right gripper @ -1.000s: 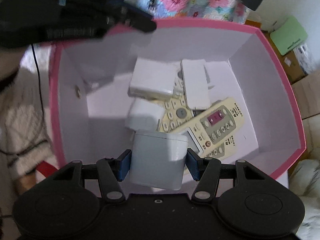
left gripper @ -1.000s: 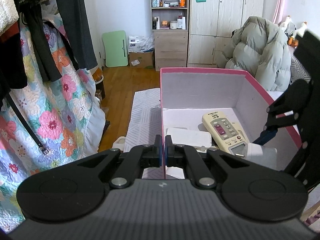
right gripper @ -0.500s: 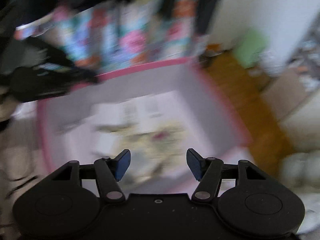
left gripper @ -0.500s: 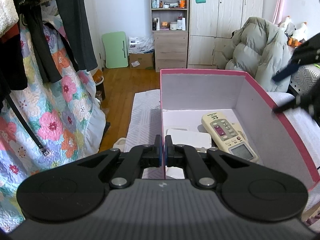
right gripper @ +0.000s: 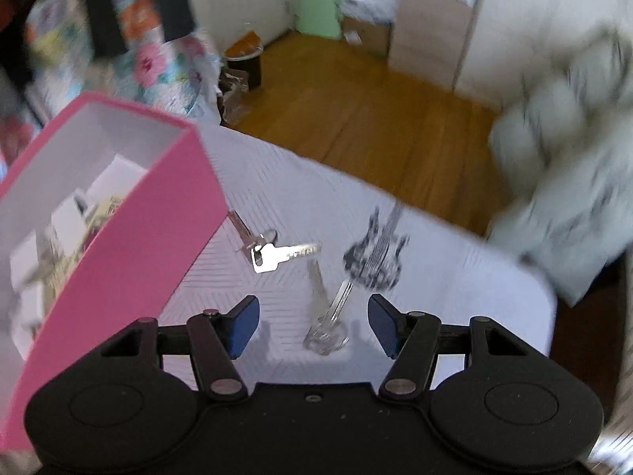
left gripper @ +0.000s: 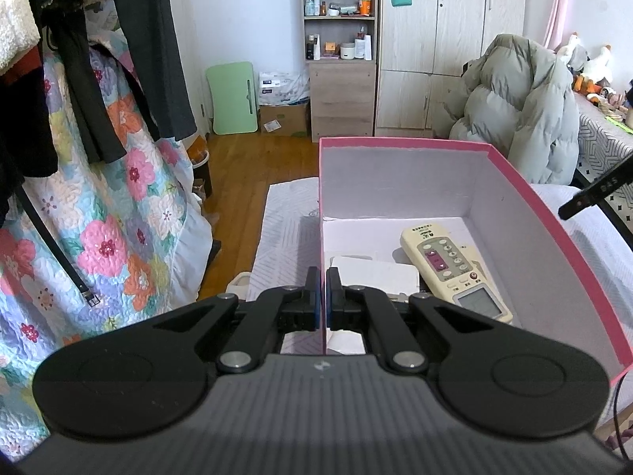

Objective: Organize rigid objects
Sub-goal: 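Grasp the single silver key on the table with the right gripper, then carry the silver key over the pink box and lower it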

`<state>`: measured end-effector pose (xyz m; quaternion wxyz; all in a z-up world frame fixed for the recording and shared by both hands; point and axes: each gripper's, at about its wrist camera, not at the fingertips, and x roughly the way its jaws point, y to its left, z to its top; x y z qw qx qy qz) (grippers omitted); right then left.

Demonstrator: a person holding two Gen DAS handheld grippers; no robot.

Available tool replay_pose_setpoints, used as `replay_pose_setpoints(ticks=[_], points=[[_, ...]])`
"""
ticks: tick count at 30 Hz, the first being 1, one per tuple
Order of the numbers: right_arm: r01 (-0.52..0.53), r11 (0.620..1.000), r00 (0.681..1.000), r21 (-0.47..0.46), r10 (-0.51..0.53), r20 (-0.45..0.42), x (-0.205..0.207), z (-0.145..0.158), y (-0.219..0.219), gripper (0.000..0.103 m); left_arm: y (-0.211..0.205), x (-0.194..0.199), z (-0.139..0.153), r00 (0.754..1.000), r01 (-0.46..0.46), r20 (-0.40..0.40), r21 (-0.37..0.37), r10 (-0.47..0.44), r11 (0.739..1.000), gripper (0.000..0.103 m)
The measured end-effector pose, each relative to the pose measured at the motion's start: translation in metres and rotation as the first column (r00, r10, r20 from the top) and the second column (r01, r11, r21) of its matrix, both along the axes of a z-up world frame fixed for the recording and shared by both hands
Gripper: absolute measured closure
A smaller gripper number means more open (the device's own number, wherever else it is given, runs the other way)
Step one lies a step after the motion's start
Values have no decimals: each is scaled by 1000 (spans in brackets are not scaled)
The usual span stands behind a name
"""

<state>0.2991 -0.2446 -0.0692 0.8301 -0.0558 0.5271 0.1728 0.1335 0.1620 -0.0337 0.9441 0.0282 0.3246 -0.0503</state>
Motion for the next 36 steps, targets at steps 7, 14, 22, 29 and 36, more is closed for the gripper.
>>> replay_pose_setpoints(ticks=[7, 14, 22, 29, 36], points=[[107, 994, 991, 26, -105, -84, 1, -45, -11, 45, 1, 0, -2, 1000, 0, -6, -6, 0, 1000, 101], [19, 1000, 999, -19, -20, -28, 7, -49, 6, 57, 0, 1, -2, 1000, -6, -12, -6, 6, 1000, 101], [-46, 996, 996, -76, 51, 67, -12, -26, 18, 79, 2, -1, 0, 1000, 0, -3, -8, 0, 1000, 101], [-52, 995, 992, -84, 61, 111, -26, 2, 19, 79, 2, -2, 2, 1000, -4, -7, -13, 4, 1000, 101], [-92, 995, 973, -29, 96, 211, -44, 58, 28, 79, -2, -1, 1, 1000, -1, 0, 22, 1, 1000, 101]])
